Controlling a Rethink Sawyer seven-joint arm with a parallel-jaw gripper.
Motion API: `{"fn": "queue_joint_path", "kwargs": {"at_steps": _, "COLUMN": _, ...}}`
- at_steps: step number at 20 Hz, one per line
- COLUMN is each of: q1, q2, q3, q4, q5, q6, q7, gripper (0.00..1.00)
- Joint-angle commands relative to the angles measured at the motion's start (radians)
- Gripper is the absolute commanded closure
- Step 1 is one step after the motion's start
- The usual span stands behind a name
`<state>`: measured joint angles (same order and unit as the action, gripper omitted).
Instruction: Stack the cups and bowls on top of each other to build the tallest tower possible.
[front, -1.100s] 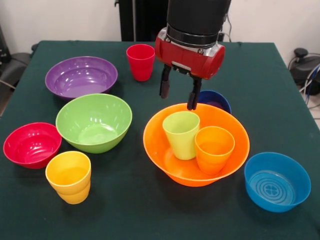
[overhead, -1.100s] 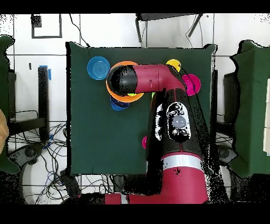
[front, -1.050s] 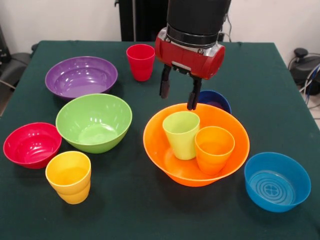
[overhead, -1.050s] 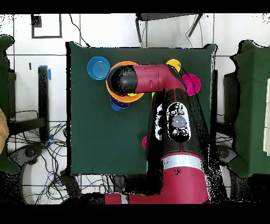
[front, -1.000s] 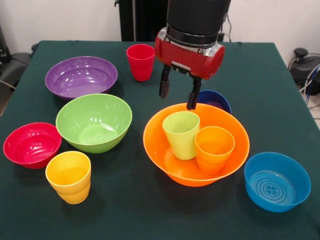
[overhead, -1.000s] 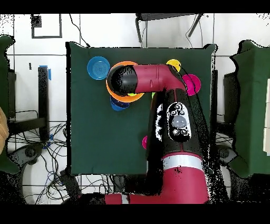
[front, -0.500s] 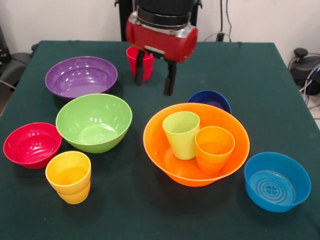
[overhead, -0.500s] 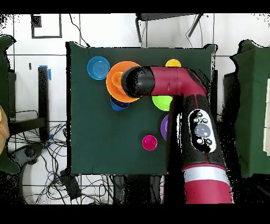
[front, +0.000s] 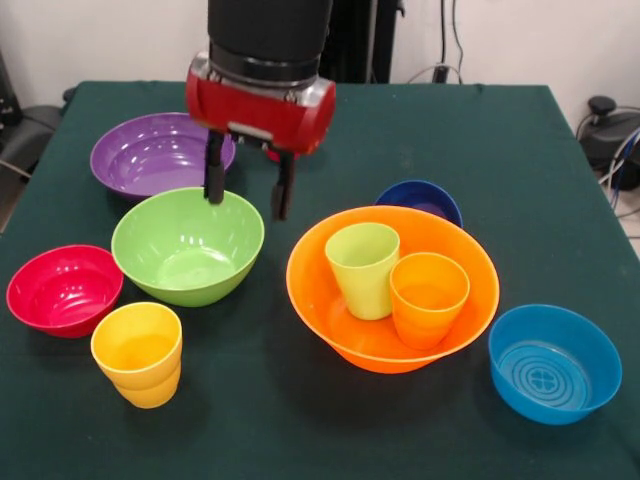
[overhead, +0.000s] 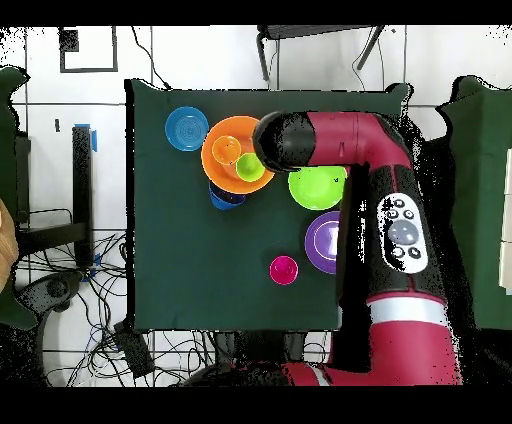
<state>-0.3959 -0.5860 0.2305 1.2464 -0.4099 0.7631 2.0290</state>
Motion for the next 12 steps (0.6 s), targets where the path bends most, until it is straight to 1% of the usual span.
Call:
{"fn": "queue_joint_path", "kwargs": {"at_steps": 1, "q1": 0.011, "q2": 0.172, "q3": 0.172, "q4": -0.205, "q5": -0.122, "q6": 0.057, "q7": -0.426, "gripper": 0.0}}
{"fn": "queue_joint_path", "kwargs": {"at_steps": 3, "q1": 0.009, "q2": 0.196, "q3": 0.191, "q4": -0.25, "q5": -0.121, "q6": 0.077, "q7": -0.462, "gripper": 0.0}}
{"fn": "queue_joint_path", "kwargs": {"at_steps": 6, "q1": 0.002, "q2": 0.236, "q3": 0.217, "q4": -0.292, "q5": -0.125, "q6": 0.071, "q7": -0.511, "gripper": 0.0}}
{"fn": "queue_joint_path", "kwargs": {"at_steps": 7, "q1": -0.005, "q2": 0.275, "q3": 0.237, "q4": -0.328, "q5": -0.124, "q6": 0.084, "q7": -0.549, "gripper": 0.0}}
{"fn": "queue_joint_path", "kwargs": {"at_steps": 9, "q1": -0.007, "q2": 0.317, "q3": 0.241, "q4": -0.367, "q5": -0.12, "q6": 0.096, "q7": -0.558, "gripper": 0.0}}
{"fn": "queue_joint_path", "kwargs": {"at_steps": 12, "q1": 0.003, "q2": 0.333, "q3": 0.225, "q4": -0.386, "q5": -0.124, "q6": 0.086, "q7": -0.54, "gripper": 0.0}}
